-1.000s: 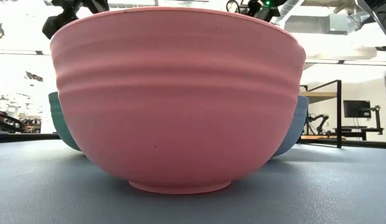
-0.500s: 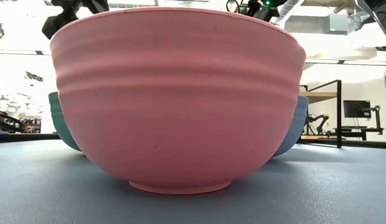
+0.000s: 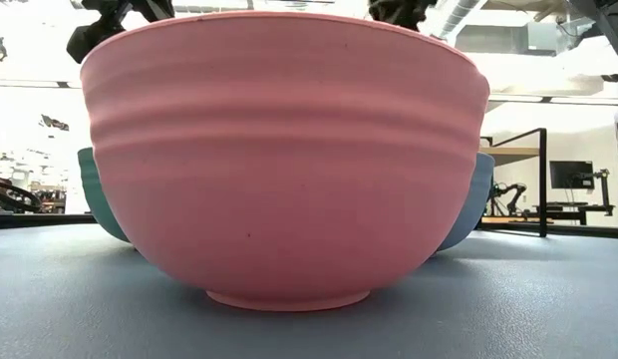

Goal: Place and stack bowls onto a shelf
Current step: Put the blue bowl on the shelf

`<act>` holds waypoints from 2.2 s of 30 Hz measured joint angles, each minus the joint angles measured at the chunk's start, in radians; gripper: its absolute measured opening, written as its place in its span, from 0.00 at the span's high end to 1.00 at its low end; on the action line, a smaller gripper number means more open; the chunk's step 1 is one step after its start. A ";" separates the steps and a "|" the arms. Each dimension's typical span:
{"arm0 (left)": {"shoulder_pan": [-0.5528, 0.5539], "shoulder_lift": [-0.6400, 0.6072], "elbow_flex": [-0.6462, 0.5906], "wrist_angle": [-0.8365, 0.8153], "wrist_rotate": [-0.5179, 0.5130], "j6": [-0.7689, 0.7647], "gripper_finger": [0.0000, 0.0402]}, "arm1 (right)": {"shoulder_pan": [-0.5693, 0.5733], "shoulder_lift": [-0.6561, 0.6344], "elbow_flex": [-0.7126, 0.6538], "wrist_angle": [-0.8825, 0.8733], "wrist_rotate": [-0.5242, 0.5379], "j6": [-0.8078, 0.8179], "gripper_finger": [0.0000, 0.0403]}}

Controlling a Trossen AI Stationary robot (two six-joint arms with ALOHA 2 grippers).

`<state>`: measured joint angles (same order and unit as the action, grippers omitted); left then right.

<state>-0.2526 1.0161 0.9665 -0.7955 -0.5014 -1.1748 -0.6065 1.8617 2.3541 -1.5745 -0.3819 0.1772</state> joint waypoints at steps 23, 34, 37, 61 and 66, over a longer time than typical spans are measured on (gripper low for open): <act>0.000 0.000 0.000 0.000 -0.001 0.021 0.48 | 0.718 -0.310 -0.816 0.222 0.385 0.542 0.62; 0.000 0.000 0.000 -0.001 0.058 0.029 0.48 | 0.725 -0.264 -1.115 0.657 0.322 0.594 0.62; 0.000 0.000 0.000 -0.001 0.076 0.028 0.48 | 0.731 -0.241 -1.136 0.710 0.304 0.593 0.62; 0.000 0.000 0.000 -0.001 0.077 0.010 0.48 | 0.748 -0.079 -1.148 0.724 0.203 0.619 0.94; 0.000 0.000 0.000 -0.001 0.074 0.008 0.48 | 0.740 -0.121 -1.148 0.630 0.229 0.594 0.94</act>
<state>-0.2526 1.0161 0.9661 -0.7963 -0.4271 -1.1664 0.1336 1.7405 1.2057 -0.9441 -0.1534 0.7709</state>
